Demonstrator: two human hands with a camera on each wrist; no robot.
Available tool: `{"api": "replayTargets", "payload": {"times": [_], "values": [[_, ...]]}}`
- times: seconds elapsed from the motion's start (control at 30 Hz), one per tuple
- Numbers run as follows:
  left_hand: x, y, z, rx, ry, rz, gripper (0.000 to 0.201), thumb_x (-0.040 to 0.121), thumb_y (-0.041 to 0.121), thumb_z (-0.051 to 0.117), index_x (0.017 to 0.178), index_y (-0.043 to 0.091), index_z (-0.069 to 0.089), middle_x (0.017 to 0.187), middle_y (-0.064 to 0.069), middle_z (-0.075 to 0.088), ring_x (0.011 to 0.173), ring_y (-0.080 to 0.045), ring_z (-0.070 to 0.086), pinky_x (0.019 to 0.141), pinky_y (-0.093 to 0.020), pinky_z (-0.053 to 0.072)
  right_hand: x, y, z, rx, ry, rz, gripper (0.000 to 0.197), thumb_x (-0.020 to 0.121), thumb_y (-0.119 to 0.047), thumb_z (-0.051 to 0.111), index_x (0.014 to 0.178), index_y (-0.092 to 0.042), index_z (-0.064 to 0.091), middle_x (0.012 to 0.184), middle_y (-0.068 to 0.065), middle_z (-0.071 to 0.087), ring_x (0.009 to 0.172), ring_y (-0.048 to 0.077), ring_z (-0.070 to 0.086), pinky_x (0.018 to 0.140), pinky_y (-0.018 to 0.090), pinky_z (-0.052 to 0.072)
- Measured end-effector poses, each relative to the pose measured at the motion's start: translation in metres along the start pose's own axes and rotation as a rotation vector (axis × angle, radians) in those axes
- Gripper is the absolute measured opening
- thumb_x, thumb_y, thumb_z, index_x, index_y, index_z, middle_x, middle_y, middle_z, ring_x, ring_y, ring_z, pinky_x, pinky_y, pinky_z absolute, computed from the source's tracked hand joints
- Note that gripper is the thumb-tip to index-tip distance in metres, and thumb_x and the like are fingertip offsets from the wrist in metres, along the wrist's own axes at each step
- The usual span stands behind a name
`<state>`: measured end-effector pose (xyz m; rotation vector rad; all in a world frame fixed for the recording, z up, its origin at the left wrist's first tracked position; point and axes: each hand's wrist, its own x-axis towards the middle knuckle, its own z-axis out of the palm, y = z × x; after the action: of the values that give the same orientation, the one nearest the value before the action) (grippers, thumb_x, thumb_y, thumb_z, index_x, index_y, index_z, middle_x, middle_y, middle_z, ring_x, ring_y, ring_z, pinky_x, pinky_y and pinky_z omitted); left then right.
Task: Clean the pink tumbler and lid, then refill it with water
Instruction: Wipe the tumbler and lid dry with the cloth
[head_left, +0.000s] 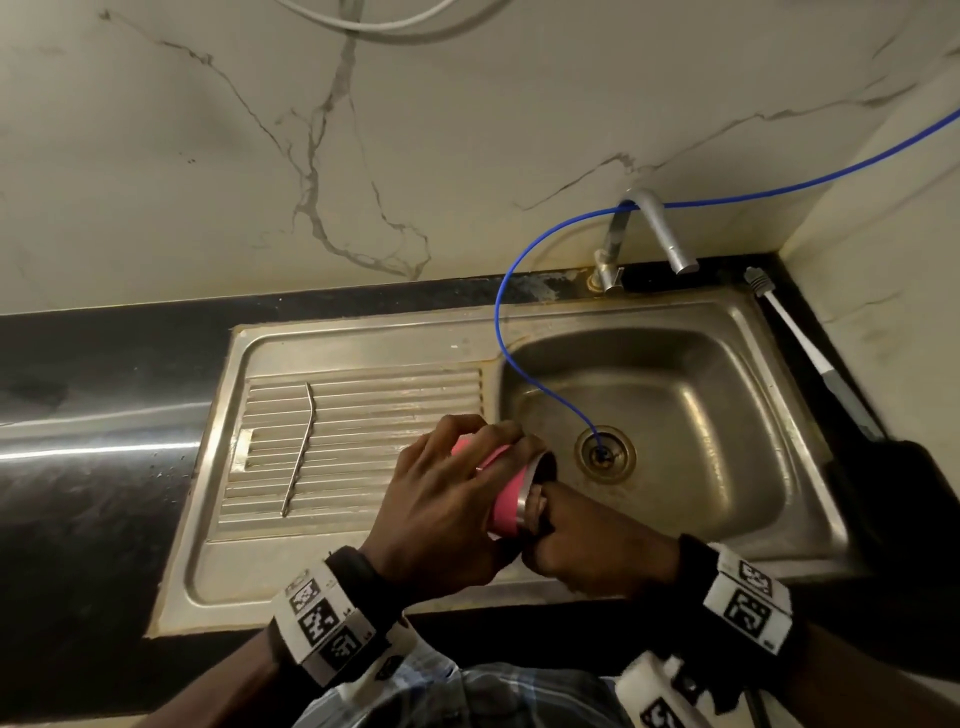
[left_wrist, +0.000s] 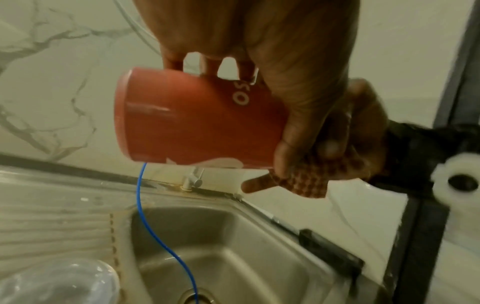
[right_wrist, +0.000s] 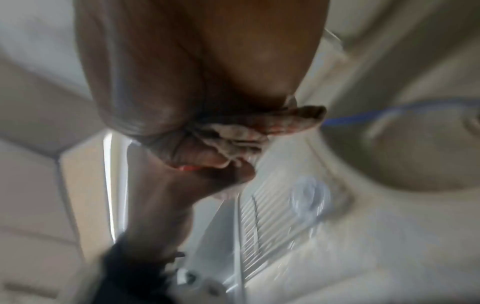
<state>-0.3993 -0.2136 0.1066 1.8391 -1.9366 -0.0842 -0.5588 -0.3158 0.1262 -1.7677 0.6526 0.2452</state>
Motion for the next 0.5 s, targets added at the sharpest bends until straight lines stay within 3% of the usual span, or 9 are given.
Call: {"api": "replayTargets", "payload": {"times": [0.03, 0.07, 0.13, 0.2, 0.27, 0.33, 0.4, 0.43, 0.5], "values": [[-0.001, 0.003, 0.001, 0.060, 0.005, 0.025, 0.074, 0.075, 0.046, 0.082, 0.144, 0.027, 0.065, 0.144, 0.006, 0.062, 0.125, -0.032, 0.059, 0.098, -0.051, 0.049, -0.001, 0.004, 0.003, 0.270, 0.005, 0.063, 0.043, 0.071, -0.009, 0.054, 0.112, 0.000, 0.065, 0.091, 0.028, 0.063, 0.074, 0.045, 0.060, 0.065, 0.036, 0.053], [-0.002, 0.004, 0.002, 0.111, 0.010, 0.058, 0.070, 0.077, 0.043, 0.081, 0.144, 0.026, 0.065, 0.144, 0.005, 0.062, 0.125, -0.034, 0.059, 0.100, -0.051, 0.047, -0.002, 0.004, 0.006, 0.565, -0.009, 0.109, 0.032, 0.071, -0.003, 0.052, 0.101, 0.001, 0.062, 0.079, 0.025, 0.057, 0.061, 0.040, 0.053, 0.055, 0.030, 0.046], [-0.005, 0.003, 0.004, 0.161, 0.003, 0.122, 0.065, 0.082, 0.037, 0.080, 0.144, 0.023, 0.064, 0.144, 0.002, 0.062, 0.124, -0.038, 0.060, 0.103, -0.055, 0.045, -0.006, 0.002, 0.011, 0.997, -0.028, 0.186, 0.028, 0.065, 0.010, 0.046, 0.087, -0.001, 0.058, 0.078, 0.020, 0.054, 0.064, 0.029, 0.053, 0.044, 0.026, 0.043], [-0.004, -0.003, 0.004, 0.159, -0.010, 0.158, 0.064, 0.084, 0.036, 0.078, 0.144, 0.022, 0.063, 0.144, 0.000, 0.062, 0.124, -0.040, 0.059, 0.102, -0.058, 0.046, -0.006, 0.002, 0.016, 1.076, -0.027, 0.243, 0.025, 0.062, 0.013, 0.044, 0.080, 0.001, 0.058, 0.078, 0.021, 0.056, 0.065, 0.030, 0.054, 0.042, 0.028, 0.043], [-0.002, -0.003, 0.001, 0.128, -0.027, 0.165, 0.065, 0.083, 0.038, 0.079, 0.144, 0.022, 0.063, 0.143, 0.001, 0.062, 0.123, -0.039, 0.060, 0.100, -0.056, 0.047, -0.005, 0.009, 0.019, 0.759, 0.009, 0.200, 0.014, 0.066, 0.006, 0.048, 0.074, 0.001, 0.059, 0.069, 0.018, 0.056, 0.056, 0.025, 0.055, 0.050, 0.038, 0.046], [0.002, 0.002, -0.005, 0.073, -0.044, 0.152, 0.070, 0.079, 0.041, 0.080, 0.145, 0.025, 0.062, 0.144, 0.004, 0.061, 0.123, -0.035, 0.059, 0.097, -0.052, 0.049, -0.005, 0.013, 0.015, 0.182, 0.019, -0.050, 0.023, 0.076, -0.008, 0.052, 0.093, -0.007, 0.067, 0.085, 0.004, 0.065, 0.075, 0.014, 0.063, 0.077, 0.044, 0.052], [0.008, 0.004, -0.007, -0.006, -0.073, 0.144, 0.075, 0.076, 0.043, 0.082, 0.145, 0.026, 0.060, 0.144, 0.006, 0.060, 0.123, -0.033, 0.059, 0.093, -0.050, 0.052, -0.010, 0.007, 0.006, -0.154, 0.055, -0.320, 0.043, 0.077, -0.013, 0.056, 0.119, -0.018, 0.065, 0.112, -0.012, 0.062, 0.106, 0.003, 0.058, 0.099, 0.015, 0.042], [0.011, 0.004, -0.006, -0.036, -0.086, 0.146, 0.074, 0.077, 0.043, 0.082, 0.146, 0.025, 0.060, 0.144, 0.006, 0.060, 0.123, -0.032, 0.059, 0.092, -0.050, 0.052, -0.011, 0.004, 0.000, -0.246, 0.070, -0.412, 0.050, 0.075, -0.013, 0.059, 0.124, -0.022, 0.061, 0.117, -0.014, 0.058, 0.110, 0.001, 0.053, 0.099, 0.002, 0.031], [0.015, 0.002, -0.005, -0.065, -0.085, 0.154, 0.070, 0.082, 0.043, 0.080, 0.146, 0.023, 0.061, 0.144, 0.004, 0.060, 0.122, -0.033, 0.059, 0.092, -0.050, 0.053, -0.013, 0.003, -0.005, -0.376, 0.113, -0.485, 0.055, 0.072, -0.012, 0.067, 0.124, -0.027, 0.055, 0.119, -0.010, 0.055, 0.111, 0.009, 0.051, 0.095, -0.006, 0.021]]}}
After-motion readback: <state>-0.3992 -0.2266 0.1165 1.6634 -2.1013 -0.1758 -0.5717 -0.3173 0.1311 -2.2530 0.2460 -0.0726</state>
